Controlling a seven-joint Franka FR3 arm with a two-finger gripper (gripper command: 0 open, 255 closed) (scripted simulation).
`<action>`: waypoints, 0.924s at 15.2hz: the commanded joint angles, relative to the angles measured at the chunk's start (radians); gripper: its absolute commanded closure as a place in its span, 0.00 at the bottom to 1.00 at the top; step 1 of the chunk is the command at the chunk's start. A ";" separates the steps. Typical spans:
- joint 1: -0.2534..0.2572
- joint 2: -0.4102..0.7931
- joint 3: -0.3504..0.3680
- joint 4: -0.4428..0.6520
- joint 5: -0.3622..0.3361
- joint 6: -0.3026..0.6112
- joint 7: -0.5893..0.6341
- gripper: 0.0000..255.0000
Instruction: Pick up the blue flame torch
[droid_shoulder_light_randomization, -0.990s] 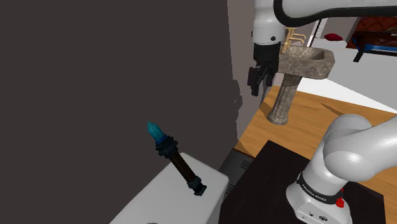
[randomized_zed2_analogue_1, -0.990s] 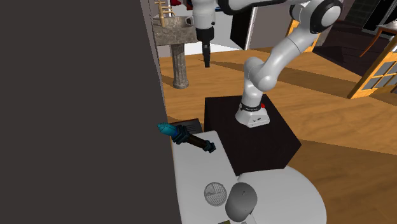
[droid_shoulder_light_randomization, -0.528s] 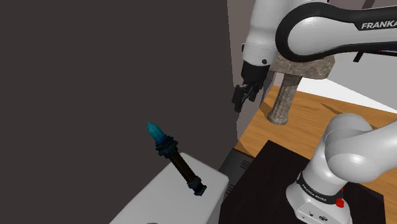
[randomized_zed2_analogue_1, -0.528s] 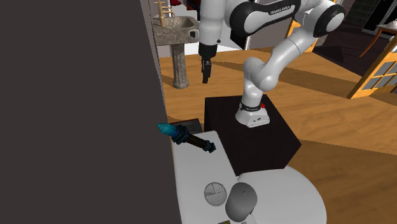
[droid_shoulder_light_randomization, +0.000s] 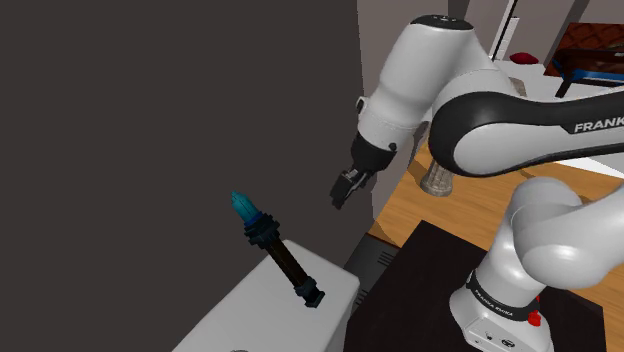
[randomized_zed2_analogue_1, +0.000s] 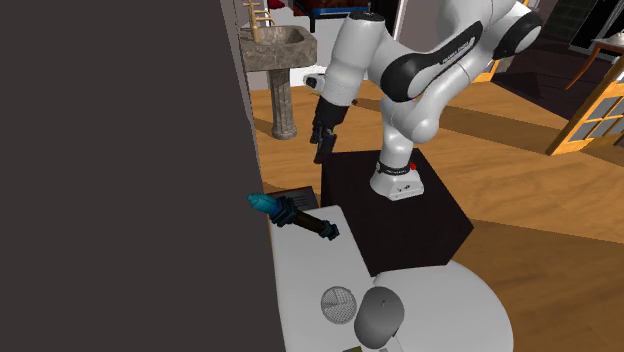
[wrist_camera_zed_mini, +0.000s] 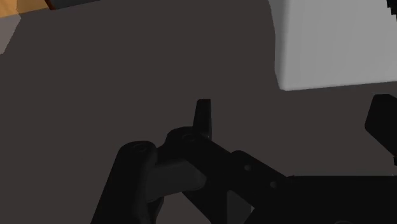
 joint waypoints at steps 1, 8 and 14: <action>0.012 0.028 0.054 -0.023 0.013 0.114 0.033 0.00; -0.040 0.181 0.298 -0.036 -0.018 0.490 0.191 0.00; -0.215 0.274 0.545 -0.006 -0.110 0.709 0.340 0.00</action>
